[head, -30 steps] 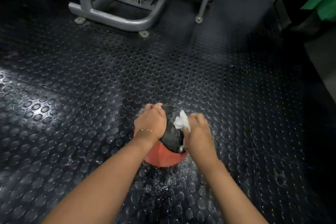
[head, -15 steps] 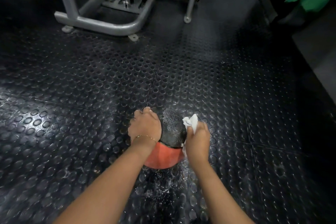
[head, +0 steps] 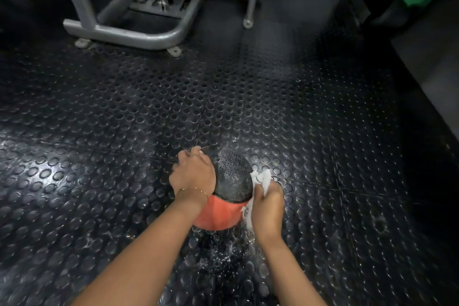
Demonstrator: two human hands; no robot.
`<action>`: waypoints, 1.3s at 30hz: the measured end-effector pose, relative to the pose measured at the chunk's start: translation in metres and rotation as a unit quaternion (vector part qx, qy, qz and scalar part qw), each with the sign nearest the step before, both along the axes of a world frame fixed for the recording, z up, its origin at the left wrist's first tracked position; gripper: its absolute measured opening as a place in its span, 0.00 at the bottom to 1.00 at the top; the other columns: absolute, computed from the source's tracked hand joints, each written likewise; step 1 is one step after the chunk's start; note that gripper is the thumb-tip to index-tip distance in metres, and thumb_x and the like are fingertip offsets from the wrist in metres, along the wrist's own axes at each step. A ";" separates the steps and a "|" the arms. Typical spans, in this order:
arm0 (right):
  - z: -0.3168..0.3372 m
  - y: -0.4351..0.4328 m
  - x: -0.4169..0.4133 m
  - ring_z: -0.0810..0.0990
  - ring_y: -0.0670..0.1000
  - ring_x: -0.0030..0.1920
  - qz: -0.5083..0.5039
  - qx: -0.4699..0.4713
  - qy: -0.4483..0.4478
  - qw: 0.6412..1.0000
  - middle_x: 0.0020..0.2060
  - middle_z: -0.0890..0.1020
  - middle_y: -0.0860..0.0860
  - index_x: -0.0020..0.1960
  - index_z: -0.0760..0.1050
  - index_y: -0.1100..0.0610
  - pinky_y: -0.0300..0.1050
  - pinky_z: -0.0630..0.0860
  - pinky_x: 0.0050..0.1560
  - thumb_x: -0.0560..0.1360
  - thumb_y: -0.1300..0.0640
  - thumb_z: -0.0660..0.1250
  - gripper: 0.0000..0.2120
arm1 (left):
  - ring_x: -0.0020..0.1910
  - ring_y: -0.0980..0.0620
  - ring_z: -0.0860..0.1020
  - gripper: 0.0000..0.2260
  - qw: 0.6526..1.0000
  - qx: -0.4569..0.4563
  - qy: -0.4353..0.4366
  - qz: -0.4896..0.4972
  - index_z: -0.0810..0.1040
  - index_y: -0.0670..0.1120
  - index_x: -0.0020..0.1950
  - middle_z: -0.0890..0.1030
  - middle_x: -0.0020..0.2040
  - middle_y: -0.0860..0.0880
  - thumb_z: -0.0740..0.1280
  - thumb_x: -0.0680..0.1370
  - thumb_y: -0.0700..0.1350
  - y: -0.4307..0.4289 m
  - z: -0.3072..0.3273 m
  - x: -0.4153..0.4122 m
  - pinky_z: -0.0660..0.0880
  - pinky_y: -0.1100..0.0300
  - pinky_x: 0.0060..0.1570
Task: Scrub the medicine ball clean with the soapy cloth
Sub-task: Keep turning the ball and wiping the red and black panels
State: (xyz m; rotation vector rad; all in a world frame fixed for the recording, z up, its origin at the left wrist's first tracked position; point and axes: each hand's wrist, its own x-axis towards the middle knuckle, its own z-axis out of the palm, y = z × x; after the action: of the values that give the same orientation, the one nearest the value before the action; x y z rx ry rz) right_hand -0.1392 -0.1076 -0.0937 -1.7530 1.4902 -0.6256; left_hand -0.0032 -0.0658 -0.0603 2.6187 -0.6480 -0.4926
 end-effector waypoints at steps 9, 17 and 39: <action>0.019 0.023 0.010 0.69 0.48 0.49 0.172 -0.183 0.045 0.967 0.49 0.75 0.52 0.54 0.74 0.63 0.44 0.71 0.51 0.75 0.59 0.61 0.11 | 0.55 0.45 0.76 0.19 0.998 -0.004 -0.006 -0.057 0.66 0.54 0.70 0.68 0.65 0.48 0.45 0.83 0.50 0.010 -0.003 0.013 0.70 0.53 0.50; 0.030 -0.037 0.039 0.70 0.52 0.54 0.149 -0.101 0.087 0.980 0.52 0.74 0.53 0.59 0.71 0.62 0.44 0.69 0.55 0.79 0.53 0.56 0.15 | 0.56 0.42 0.76 0.20 1.000 -0.008 -0.002 -0.024 0.64 0.50 0.72 0.67 0.68 0.46 0.46 0.83 0.49 0.015 -0.003 0.010 0.69 0.53 0.51; 0.037 -0.013 0.019 0.69 0.53 0.58 0.266 -0.130 0.114 0.948 0.56 0.73 0.54 0.61 0.69 0.61 0.45 0.64 0.58 0.78 0.53 0.58 0.16 | 0.52 0.47 0.73 0.11 0.987 -0.152 -0.028 -0.034 0.71 0.46 0.60 0.69 0.57 0.49 0.53 0.80 0.45 0.048 -0.021 -0.014 0.67 0.57 0.41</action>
State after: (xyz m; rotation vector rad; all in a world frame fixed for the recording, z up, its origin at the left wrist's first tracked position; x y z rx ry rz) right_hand -0.1198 -0.1210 -0.0566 -2.3775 1.0280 -0.3548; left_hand -0.0170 -0.0181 -0.0814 2.3347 -0.7674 -0.3120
